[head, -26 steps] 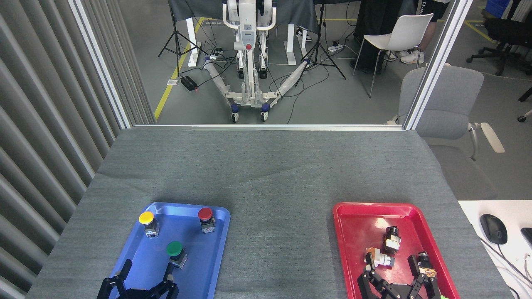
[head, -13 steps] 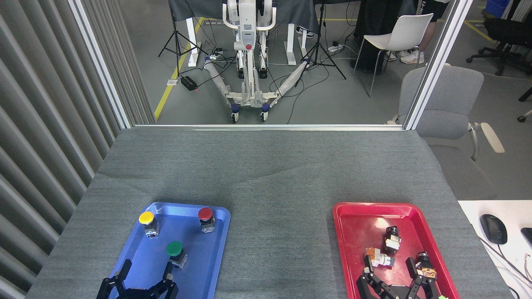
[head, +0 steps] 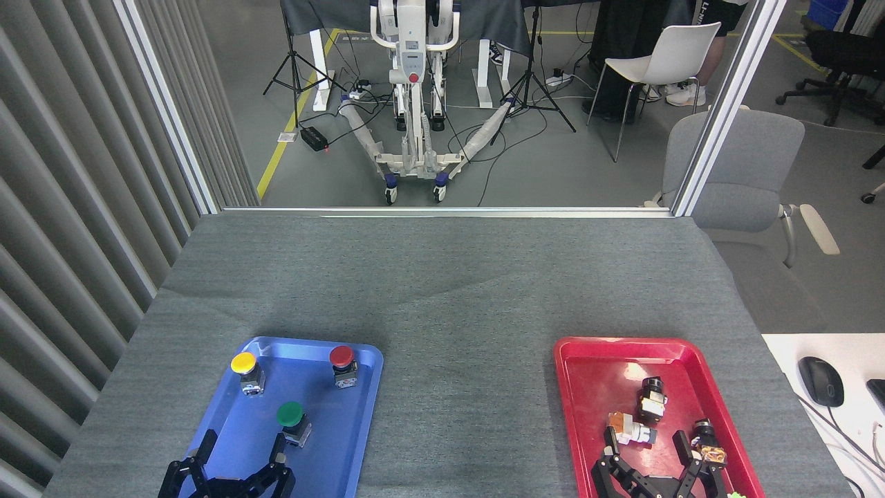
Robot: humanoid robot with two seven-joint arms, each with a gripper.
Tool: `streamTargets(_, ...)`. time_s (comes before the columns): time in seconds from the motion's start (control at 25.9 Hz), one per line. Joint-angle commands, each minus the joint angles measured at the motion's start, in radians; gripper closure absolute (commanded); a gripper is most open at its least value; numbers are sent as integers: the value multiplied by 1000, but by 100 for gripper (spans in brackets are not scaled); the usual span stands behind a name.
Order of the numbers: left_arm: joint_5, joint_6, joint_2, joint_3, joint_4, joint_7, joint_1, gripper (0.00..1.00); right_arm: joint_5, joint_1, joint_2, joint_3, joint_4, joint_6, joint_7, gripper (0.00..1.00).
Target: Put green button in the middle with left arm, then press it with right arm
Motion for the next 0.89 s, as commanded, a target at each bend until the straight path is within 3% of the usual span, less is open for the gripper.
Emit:
streamTargets(0.0, 2, 0, 1, 0, -1, -1, 1, 0, 0, 0, 2, 0, 0, 0, 0, 0)
streamTargets(0.85, 2, -9, -2, 0, -1, 2, -8, 0, 0, 0, 5, 0, 0, -1, 0, 0)
